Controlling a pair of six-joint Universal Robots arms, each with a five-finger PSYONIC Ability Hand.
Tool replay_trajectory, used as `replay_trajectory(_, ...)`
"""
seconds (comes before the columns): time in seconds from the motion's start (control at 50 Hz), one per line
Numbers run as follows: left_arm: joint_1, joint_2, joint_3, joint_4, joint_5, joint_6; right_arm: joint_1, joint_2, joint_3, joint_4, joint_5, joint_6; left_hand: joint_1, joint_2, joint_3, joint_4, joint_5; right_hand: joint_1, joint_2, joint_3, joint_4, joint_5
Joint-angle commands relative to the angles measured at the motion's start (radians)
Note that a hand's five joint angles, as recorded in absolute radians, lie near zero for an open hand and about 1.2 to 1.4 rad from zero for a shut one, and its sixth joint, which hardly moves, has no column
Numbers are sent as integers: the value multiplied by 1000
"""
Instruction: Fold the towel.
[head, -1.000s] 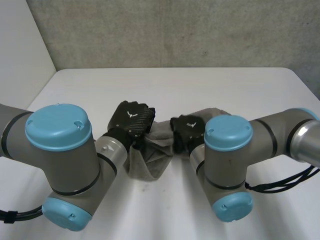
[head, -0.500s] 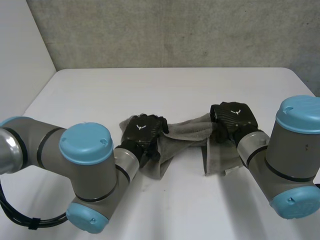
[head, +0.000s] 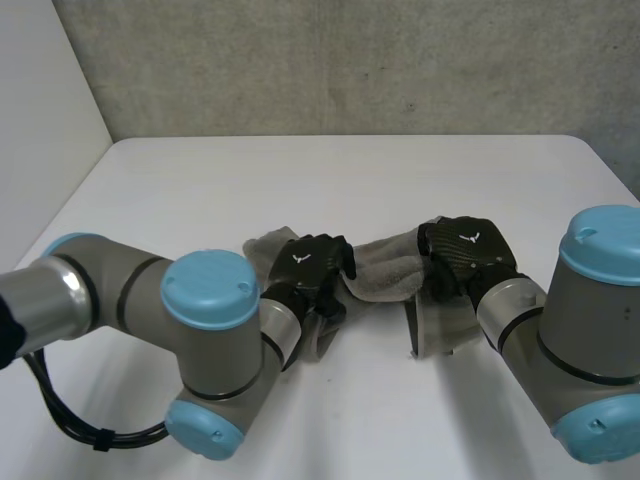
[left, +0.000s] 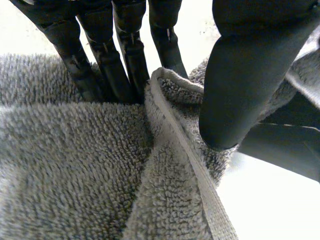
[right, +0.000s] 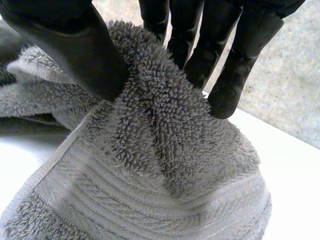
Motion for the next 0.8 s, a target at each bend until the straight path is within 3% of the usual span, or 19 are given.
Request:
replay_trajectory(0.02, -11, -64, 37, -2, -84, -9, -1, -35, 18, 1, -10, -5, 395, 394, 394, 393, 402, 80, 73, 78, 60, 82)
replay_trajectory(0.1, -10, -71, 36, -5, -155, 1, -2, -86, 18, 20, -13, -21, 603, 602, 602, 602, 610, 80, 73, 78, 60, 82)
replay_trajectory(0.22, 5, 57, 8, -12, -247, 86, -4, -164, -29, 118, -34, -99, 604, 603, 603, 602, 611, 80, 73, 78, 60, 82)
replay_trajectory(0.3, 9, 199, -22, -15, -236, 152, -2, -193, -87, 208, -57, -161, 604, 603, 603, 602, 611, 80, 73, 78, 60, 82)
replay_trajectory(0.34, 19, 341, -30, -26, -201, 227, -2, -206, -123, 261, -70, -189, 604, 603, 603, 602, 611, 80, 73, 78, 60, 82)
replay_trajectory(0.42, 27, 461, -22, -60, -147, 304, 13, -222, -274, 453, -82, -232, 604, 603, 603, 602, 611, 80, 73, 78, 60, 82)
replay_trajectory(0.5, 30, 596, 11, -188, -88, 425, 15, -224, -390, 589, -85, -237, 604, 603, 603, 602, 611, 80, 73, 78, 60, 82)
replay_trajectory(0.64, 47, 685, 82, -372, -85, 570, 13, -232, -627, 852, -99, -258, 604, 603, 603, 602, 611, 80, 73, 78, 60, 82)
replay_trajectory(0.8, 166, 656, 93, -483, -75, 701, 10, -143, -681, 934, -145, -341, 604, 603, 603, 602, 611, 80, 73, 78, 60, 82)
